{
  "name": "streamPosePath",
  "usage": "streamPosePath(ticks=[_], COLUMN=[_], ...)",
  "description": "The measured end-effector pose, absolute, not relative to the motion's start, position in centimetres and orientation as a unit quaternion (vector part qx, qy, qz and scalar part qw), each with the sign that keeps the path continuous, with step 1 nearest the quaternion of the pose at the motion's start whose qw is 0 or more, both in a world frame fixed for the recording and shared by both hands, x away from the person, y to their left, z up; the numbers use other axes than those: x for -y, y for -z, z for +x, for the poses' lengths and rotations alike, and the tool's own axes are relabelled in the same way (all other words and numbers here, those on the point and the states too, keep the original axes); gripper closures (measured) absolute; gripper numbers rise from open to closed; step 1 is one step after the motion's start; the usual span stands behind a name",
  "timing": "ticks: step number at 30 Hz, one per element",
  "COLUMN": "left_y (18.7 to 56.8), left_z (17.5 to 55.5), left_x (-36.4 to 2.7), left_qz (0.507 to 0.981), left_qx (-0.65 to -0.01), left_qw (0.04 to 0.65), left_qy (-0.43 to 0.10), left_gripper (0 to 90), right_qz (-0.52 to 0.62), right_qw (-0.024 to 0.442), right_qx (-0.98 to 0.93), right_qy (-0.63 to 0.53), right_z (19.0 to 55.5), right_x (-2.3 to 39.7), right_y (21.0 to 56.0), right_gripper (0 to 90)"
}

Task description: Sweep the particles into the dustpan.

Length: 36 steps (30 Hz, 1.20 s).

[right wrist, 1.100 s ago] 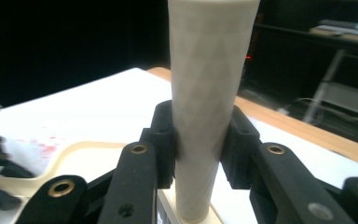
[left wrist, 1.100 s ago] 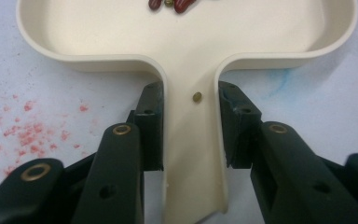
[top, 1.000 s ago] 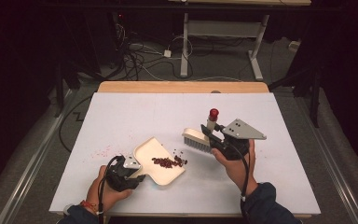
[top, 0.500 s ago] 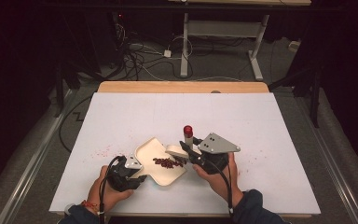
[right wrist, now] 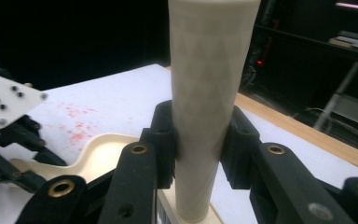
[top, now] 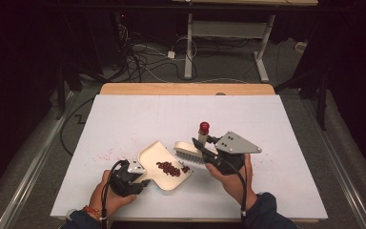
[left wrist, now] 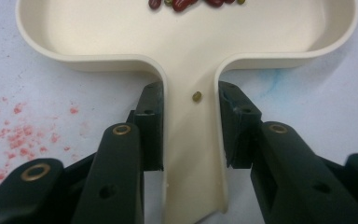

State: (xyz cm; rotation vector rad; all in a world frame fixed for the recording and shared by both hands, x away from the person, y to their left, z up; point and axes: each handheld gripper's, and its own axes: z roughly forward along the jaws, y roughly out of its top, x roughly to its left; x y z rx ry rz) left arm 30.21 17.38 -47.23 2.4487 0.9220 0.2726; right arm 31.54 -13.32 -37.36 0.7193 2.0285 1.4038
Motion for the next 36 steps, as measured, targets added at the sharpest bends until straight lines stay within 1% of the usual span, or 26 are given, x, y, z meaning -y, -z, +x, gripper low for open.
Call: streamPosePath(ticks=[5,11,17,20,24,27,29,33,36], left_y=[47.3,47.2,47.2,47.2,47.3,47.3,47.3,47.3,47.3], left_z=[30.2,30.3,30.3,30.4,30.4,30.3,30.3,30.3,30.2], left_x=[-17.4,-17.3,-17.1,-17.1,-17.2,-17.2,-17.2,-17.2,-17.2], left_qz=[0.901,0.902,0.903,0.903,0.903,0.903,0.902,0.902,0.901], left_qx=[-0.339,-0.337,-0.335,-0.335,-0.335,-0.335,-0.336,-0.337,-0.337], left_qw=[0.252,0.249,0.247,0.249,0.25,0.25,0.251,0.252,0.252], left_qy=[-0.1,-0.102,-0.103,-0.101,-0.1,-0.101,-0.1,-0.101,-0.101], left_gripper=[63.6,63.7,63.7,63.7,63.6,63.6,63.6,63.6,63.6], right_qz=[0.292,0.294,0.263,0.263,0.259,0.254,0.247,0.248,0.254], right_qw=[0.281,0.285,0.235,0.225,0.235,0.223,0.225,0.225,0.235], right_qx=[-0.767,-0.775,-0.809,-0.81,-0.8,-0.789,-0.794,-0.792,-0.78], right_qy=[-0.498,-0.481,-0.47,-0.474,-0.488,-0.513,-0.508,-0.51,-0.522], right_z=[31.0,30.1,29.8,29.9,30.2,30.4,30.3,30.3,30.5], right_x=[16.0,17.2,15.8,15.3,14.5,14.0,13.8,14.1,14.7], right_y=[37.2,36.8,37.6,37.9,38.1,38.2,38.2,38.0,37.4], right_gripper=[70.0,70.0,70.0,69.9,70.0,69.9,69.9,69.9,69.9])
